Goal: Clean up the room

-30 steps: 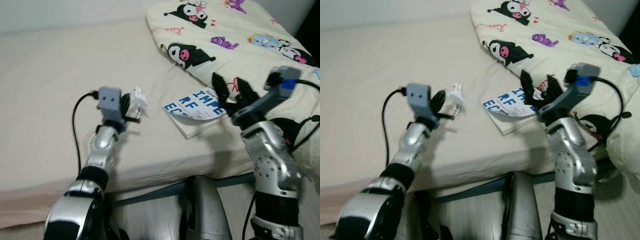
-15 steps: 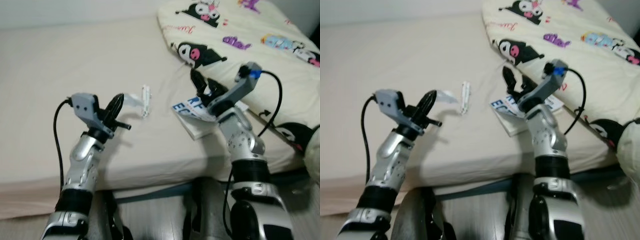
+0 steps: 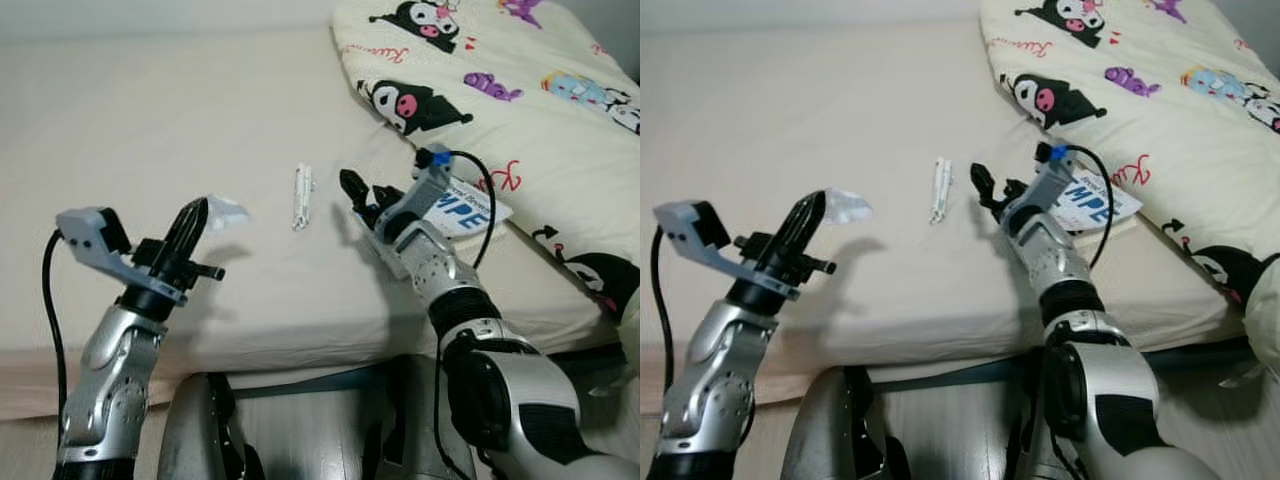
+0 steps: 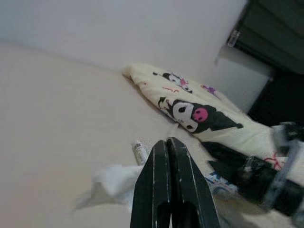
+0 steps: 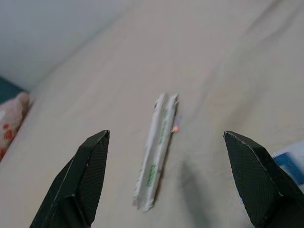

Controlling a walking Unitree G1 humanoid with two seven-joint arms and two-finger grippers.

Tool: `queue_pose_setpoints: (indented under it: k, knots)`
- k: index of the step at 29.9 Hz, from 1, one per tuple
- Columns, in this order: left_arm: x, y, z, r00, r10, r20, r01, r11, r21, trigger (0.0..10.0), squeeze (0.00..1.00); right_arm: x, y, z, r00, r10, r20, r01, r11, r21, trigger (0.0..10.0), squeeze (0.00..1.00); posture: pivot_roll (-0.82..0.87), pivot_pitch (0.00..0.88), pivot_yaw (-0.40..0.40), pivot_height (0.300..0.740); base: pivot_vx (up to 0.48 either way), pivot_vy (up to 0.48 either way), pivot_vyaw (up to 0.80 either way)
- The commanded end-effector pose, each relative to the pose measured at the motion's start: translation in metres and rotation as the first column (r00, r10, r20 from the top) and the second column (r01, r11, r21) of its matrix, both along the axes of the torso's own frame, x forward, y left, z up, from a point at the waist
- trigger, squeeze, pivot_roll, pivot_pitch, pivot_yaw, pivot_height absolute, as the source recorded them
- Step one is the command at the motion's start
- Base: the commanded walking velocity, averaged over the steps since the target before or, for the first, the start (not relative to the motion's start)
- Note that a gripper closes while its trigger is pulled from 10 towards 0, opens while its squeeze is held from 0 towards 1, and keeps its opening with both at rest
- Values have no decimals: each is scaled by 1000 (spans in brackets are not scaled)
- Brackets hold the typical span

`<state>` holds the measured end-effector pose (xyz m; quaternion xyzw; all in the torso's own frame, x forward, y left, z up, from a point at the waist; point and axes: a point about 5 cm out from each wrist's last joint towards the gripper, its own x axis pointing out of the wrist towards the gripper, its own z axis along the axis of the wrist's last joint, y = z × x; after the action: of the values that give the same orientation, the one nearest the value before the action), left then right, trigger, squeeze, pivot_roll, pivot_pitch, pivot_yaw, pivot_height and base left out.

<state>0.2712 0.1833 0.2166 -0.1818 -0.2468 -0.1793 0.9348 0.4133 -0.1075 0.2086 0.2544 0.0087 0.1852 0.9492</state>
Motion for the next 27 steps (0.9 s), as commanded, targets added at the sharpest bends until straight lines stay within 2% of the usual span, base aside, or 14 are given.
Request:
queue_pose_setpoints:
  k: [1,2,3,5,8,10,21,27]
  knots:
    - [-5,-2,1,1000,-11,-15,11,1000,-6,7176,0,-2,8,-7,999,29,-21,-29,999,-27,10000,0,250,392,-17,496,0,0,0]
    - [-8,-4,5,1000,-16,-17,16,1000,-8,10000,0,-2,16,-7,998,51,-19,-52,997,-54,10000,0,255,405,-19,496,0,0,0]
    - [-8,-4,5,1000,-16,-17,16,1000,-8,10000,0,-2,16,-7,998,51,-19,-52,997,-54,10000,0,255,405,-19,496,0,0,0]
    - [-11,-7,8,999,-20,-28,20,1000,-13,10000,0,-3,29,-8,996,86,-19,-87,991,-105,10000,0,259,413,-20,496,0,0,0]
    - [-15,-11,9,998,-32,-53,30,999,-22,10000,0,-6,43,-14,994,109,-31,-113,963,-243,10000,0,256,427,-14,496,0,0,0]
    - [-19,-13,10,997,-43,-64,42,999,-24,10000,0,-8,48,-19,994,97,-47,-106,952,-287,10000,0,255,433,-14,496,0,0,0]
    - [-24,-14,14,996,-43,-84,41,999,-17,10000,0,-9,55,-21,996,58,-62,-72,961,-268,10000,0,275,456,4,496,0,0,0]
    - [-28,-15,21,994,-51,-96,51,999,1,10000,0,-6,56,-12,998,26,-63,-37,983,-177,10000,0,308,469,20,496,0,0,0]
